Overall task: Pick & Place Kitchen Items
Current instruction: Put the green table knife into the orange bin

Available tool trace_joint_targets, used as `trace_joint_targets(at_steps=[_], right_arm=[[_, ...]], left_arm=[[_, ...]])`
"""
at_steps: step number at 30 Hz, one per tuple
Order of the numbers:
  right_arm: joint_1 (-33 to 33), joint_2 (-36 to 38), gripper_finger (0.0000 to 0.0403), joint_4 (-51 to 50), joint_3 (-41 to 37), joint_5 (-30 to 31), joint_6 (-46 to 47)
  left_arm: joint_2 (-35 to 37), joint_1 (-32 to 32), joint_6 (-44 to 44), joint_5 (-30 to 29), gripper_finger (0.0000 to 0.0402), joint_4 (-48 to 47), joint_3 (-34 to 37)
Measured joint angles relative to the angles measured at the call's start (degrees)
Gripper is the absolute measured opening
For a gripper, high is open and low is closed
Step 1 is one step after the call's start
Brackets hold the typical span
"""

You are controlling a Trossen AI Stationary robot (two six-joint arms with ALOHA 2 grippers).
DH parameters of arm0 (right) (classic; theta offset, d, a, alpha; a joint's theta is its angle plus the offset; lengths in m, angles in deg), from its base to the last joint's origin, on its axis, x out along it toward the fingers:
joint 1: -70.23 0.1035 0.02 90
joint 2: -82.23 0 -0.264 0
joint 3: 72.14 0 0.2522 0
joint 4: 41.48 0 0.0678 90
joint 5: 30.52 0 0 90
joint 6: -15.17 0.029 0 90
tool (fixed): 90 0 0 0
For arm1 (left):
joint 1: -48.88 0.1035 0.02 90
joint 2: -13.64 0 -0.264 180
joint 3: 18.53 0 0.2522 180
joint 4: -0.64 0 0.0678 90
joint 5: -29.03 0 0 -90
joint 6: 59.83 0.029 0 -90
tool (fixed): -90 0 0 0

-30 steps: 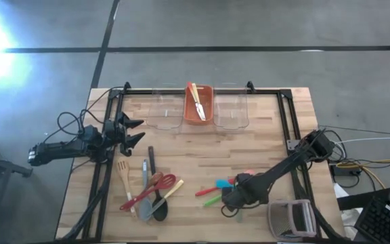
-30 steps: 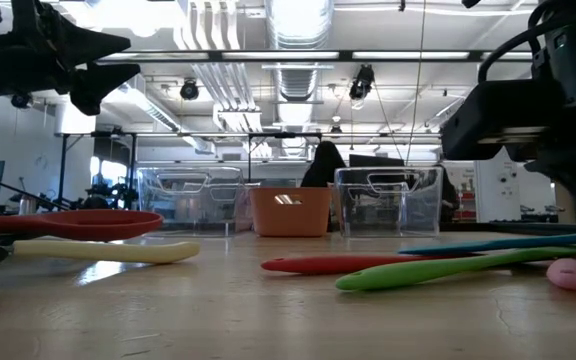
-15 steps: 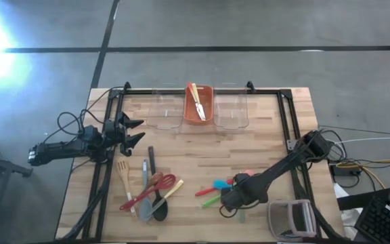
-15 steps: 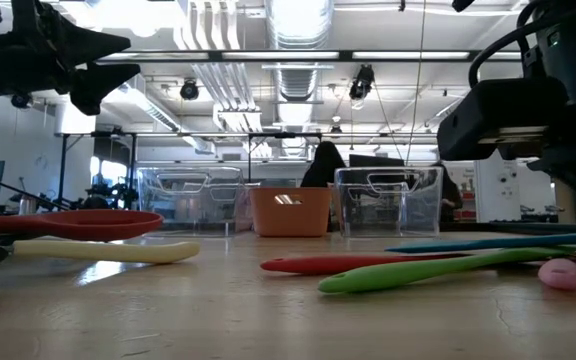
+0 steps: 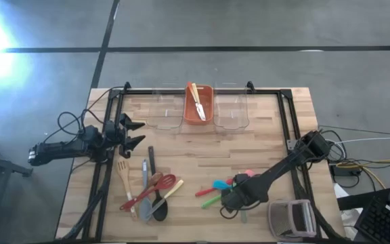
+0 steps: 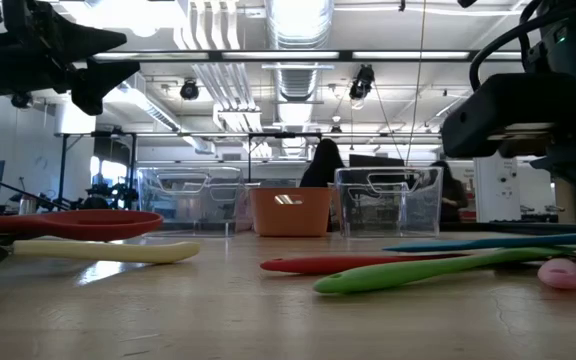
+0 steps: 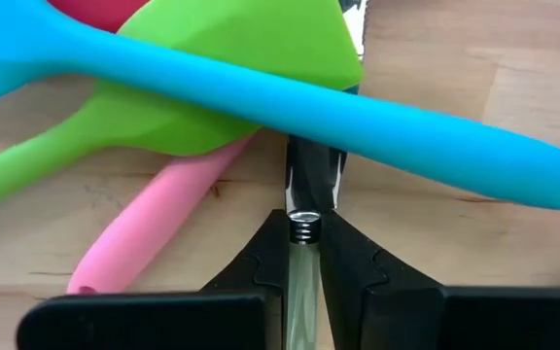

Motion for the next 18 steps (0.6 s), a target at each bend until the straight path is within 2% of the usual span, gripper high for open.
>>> trace_joint_targets(at_steps=[6, 18], right_arm=[[0.1, 2.2, 0.0024, 0.0, -0.2, -1.9, -1.2], [0.0, 2.6, 0.0024, -0.1, -0.4, -1.1, -1.7]], left_arm=[[0.0, 0.0, -0.1, 0.6, 0.0273, 0.0, 0.0], [-2.2, 0.0, -5.4, 16.1, 0.0273, -0.1, -1.1]])
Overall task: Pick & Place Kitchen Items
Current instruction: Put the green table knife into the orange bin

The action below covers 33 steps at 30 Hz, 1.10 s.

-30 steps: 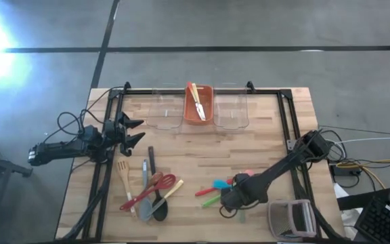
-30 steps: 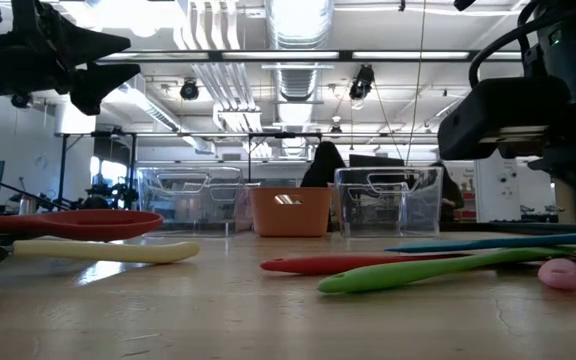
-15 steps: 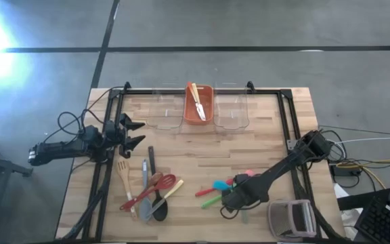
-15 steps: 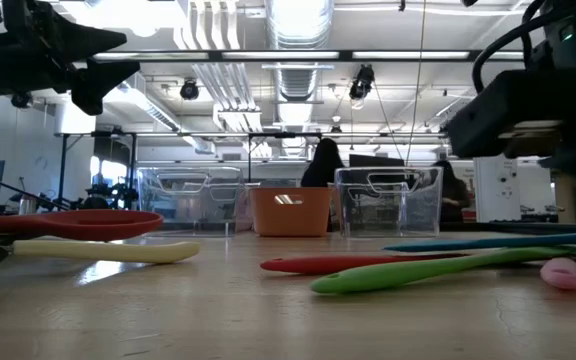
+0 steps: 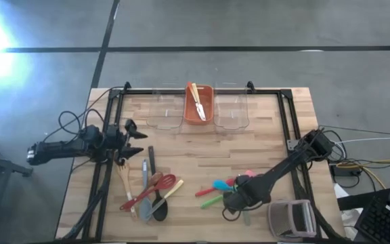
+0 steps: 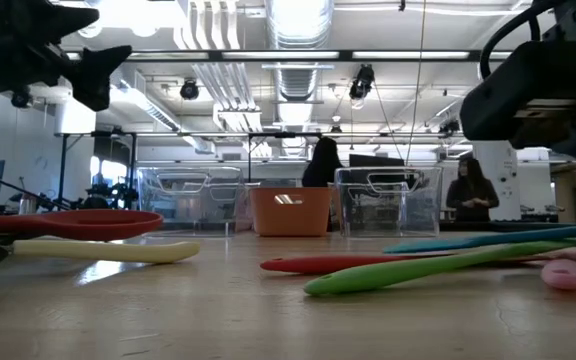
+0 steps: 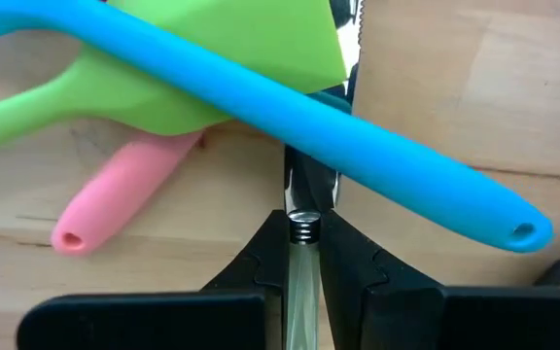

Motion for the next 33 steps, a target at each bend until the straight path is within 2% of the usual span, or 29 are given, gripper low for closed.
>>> trace_joint_targets(at_steps=[6, 12, 20, 30, 33], right_arm=[[0.0, 0.0, 0.0024, -0.1, -0.3, 0.3, -0.1], [0.0, 0.1, 0.0024, -0.1, -0.6, 0.5, -0.4], [0.0, 0.2, 0.0023, -0.1, -0.9, 0.5, -0.4], [-0.1, 0.2, 0.0023, 0.0, -0.9, 0.5, -0.5], [-0.1, 0.2, 0.0023, 0.1, -0.9, 0.6, -0.6]], left_arm=[[-7.1, 0.0, -2.4, 0.9, 0.0273, 1.9, -0.3], [-17.1, -0.3, -7.1, 5.6, 0.0273, 13.6, -0.3], [-30.7, -2.5, -9.8, 5.8, 0.0273, 25.0, -0.7], [-47.8, -6.9, -7.7, 5.1, 0.0273, 28.1, -7.4], [-53.4, -7.7, -7.5, 4.4, 0.0273, 31.9, -9.7]])
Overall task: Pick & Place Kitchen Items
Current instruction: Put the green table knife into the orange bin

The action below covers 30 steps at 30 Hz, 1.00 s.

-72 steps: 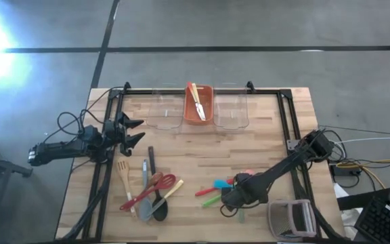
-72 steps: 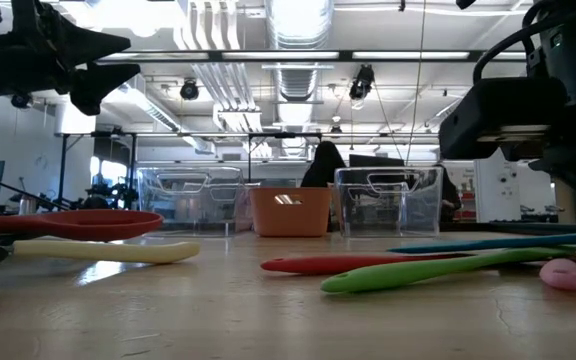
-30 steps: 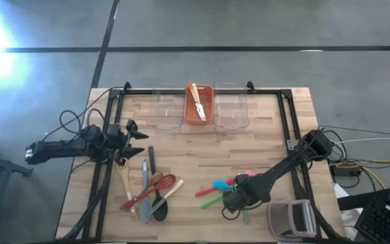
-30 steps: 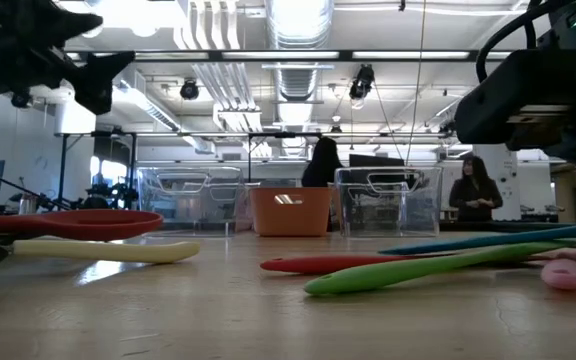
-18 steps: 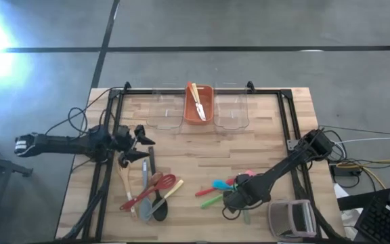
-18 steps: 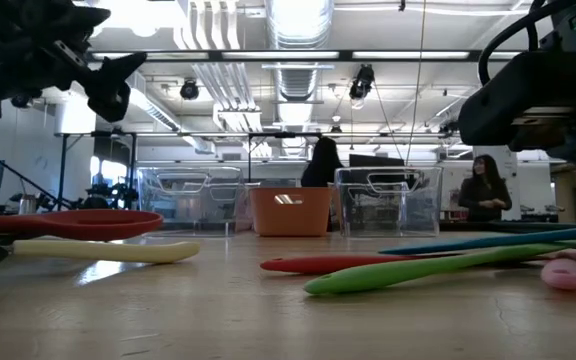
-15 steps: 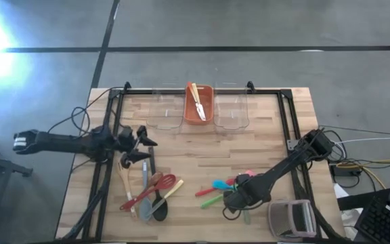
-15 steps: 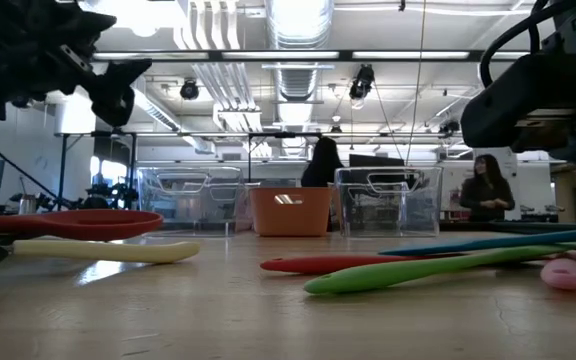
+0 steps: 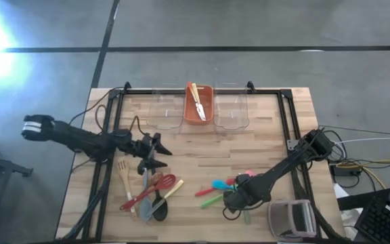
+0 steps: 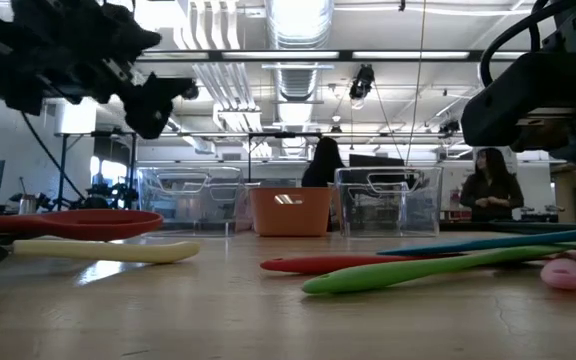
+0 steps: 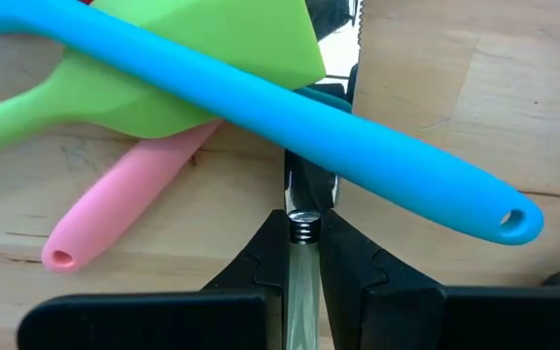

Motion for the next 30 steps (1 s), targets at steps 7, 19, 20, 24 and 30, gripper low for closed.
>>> trace_joint_targets(at_steps=[7, 19, 20, 24, 30], right_arm=[[0.0, 0.0, 0.0023, 0.2, 0.0, 1.2, -0.3], [0.0, 0.0, 0.0023, 1.4, 0.1, 4.5, -1.8], [0.0, 0.0, 0.0023, 1.4, 0.1, 4.7, -1.9], [0.0, 0.0, 0.0023, 1.6, 0.1, 6.2, -2.5], [0.0, 0.0, 0.0023, 1.6, 0.2, 8.9, -3.2]], left_arm=[[-14.2, -0.8, -1.1, -0.6, 0.0273, 9.1, -4.8], [-38.4, -1.5, -6.2, 4.4, 0.0273, 11.4, -22.7], [-40.2, -1.6, -6.7, 5.2, 0.0273, 11.4, -24.3], [-46.1, -1.6, -8.9, 7.2, 0.0273, 12.2, -29.5], [-52.7, -1.6, -11.8, 7.6, 0.0273, 14.0, -33.5]])
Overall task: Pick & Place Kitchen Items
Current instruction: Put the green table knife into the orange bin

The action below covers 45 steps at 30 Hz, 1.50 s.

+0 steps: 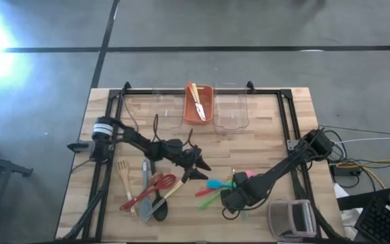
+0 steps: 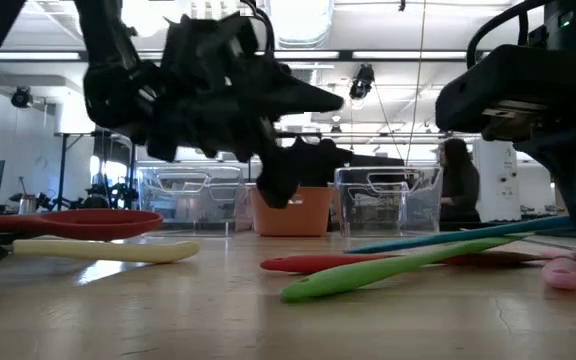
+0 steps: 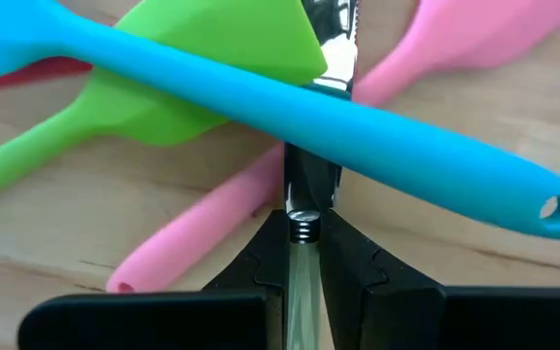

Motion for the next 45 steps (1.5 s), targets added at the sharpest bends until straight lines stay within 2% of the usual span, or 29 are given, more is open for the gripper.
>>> trace_joint_targets(at_steps=[7, 17, 25, 30, 36, 45], right_arm=[[0.1, 0.0, 0.0023, 0.6, 0.1, 0.6, -0.6], [0.8, 0.0, 0.0023, 1.3, 1.3, 4.6, -1.5], [1.5, 0.0, 0.0023, 1.3, 1.5, 7.9, -1.2], [1.5, 0.0, 0.0023, 1.4, 1.5, 10.4, -1.3], [1.5, 0.0, 0.0023, 1.4, 1.5, 12.1, -2.0], [1.5, 0.0, 0.0022, 1.5, 1.5, 15.1, -2.6]], left_arm=[[-4.3, 0.0, -4.9, 0.2, 0.0273, 4.8, -2.1], [-5.1, 0.1, -10.7, -8.2, 0.0273, 4.9, -2.1], [-5.1, 0.2, -11.5, -12.6, 0.0273, -1.4, -3.5], [-5.1, 0.0, -11.1, -12.8, 0.0273, -1.9, -6.3], [-5.1, 0.0, -9.2, -12.8, 0.0273, -10.3, -10.1], [-5.4, 0.0, -9.3, -16.6, 0.0273, -14.6, -10.2]])
